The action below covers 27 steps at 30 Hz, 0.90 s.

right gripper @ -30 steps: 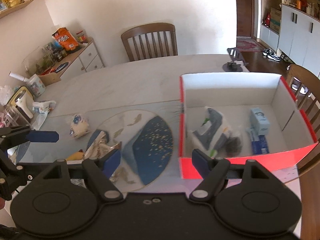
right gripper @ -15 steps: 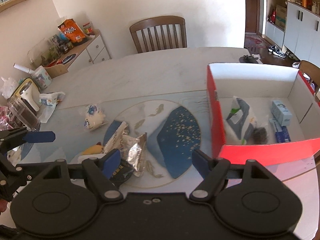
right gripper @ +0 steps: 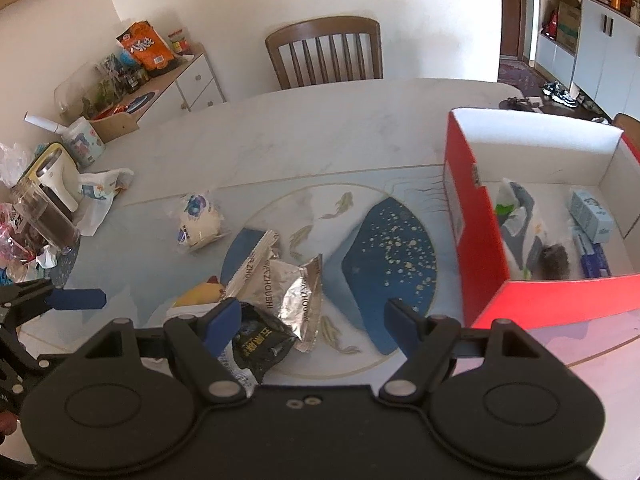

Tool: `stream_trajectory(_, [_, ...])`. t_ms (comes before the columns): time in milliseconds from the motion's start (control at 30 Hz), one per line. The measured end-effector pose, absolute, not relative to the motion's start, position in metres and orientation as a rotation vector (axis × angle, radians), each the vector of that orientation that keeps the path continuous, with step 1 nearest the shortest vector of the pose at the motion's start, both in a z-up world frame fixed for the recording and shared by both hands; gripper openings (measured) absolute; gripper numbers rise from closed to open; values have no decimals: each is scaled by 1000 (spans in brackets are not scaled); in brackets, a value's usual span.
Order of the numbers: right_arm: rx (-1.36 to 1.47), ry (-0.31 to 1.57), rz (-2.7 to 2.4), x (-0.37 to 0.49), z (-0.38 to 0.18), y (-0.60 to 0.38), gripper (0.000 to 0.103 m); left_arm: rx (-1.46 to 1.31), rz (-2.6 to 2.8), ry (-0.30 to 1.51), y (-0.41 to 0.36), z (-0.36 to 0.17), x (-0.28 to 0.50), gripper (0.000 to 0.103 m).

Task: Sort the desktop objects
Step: 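Move both open tools back from the box toward the table items, then grasp the silver foil packet with right tool while left tool grasps the white USB cable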

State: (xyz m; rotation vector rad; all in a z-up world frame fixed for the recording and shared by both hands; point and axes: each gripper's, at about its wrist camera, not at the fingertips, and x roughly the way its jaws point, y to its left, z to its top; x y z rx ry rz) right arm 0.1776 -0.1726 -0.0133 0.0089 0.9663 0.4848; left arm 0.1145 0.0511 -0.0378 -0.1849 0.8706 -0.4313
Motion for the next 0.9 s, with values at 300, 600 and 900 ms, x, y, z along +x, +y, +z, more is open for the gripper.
stream_trajectory(300, [-20, 997, 515, 190, -27, -153, 78, -188, -344, 913, 72, -59, 120, 103])
stream_trajectory(600, [-113, 1008, 610, 208, -44, -134, 78, -191, -274, 993, 85, -85, 132, 103])
stream_trajectory(900, [-345, 977, 741, 219, -55, -108, 78, -189, -221, 1022, 88, -96, 137, 102])
